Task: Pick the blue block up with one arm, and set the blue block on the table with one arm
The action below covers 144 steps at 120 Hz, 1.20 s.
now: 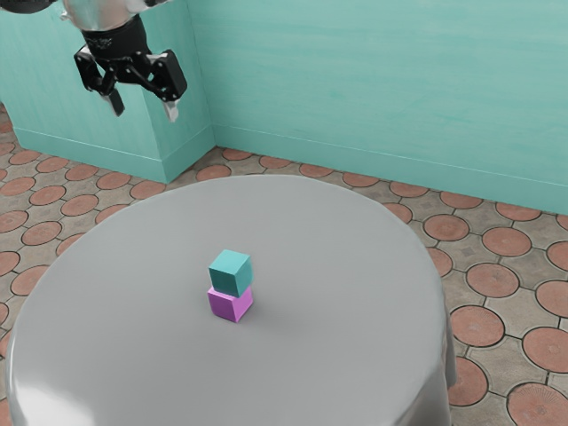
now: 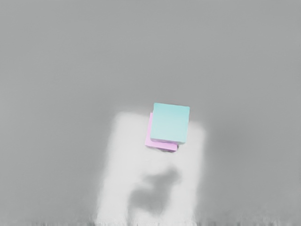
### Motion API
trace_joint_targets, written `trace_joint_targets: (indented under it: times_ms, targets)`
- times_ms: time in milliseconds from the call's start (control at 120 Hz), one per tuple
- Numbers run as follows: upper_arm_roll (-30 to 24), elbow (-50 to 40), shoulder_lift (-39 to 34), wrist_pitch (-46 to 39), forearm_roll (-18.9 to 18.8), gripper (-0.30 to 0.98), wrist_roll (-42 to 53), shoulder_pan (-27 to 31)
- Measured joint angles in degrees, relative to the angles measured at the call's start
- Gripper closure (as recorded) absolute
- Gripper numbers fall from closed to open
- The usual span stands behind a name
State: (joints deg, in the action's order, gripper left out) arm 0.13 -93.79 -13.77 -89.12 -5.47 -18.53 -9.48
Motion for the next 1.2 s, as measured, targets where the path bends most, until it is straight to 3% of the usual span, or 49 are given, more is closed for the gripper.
trace_joint_targets:
  times_ms: [125,342,725,1200]
  targets:
    - [-1.01,-1.37,0.00,0.80,0.54,0.00,-0.71,-0.44]
    - [-0.69,-4.39,6.82,0.12,0.32,0.00,-1.80,-0.77]
    - [-0.57,-16.60,12.94,-19.68,0.78,0.00,-3.51,-0.58]
    - [-0.48,-22.59,18.11,-32.88,0.86,0.00,-3.81,1.81]
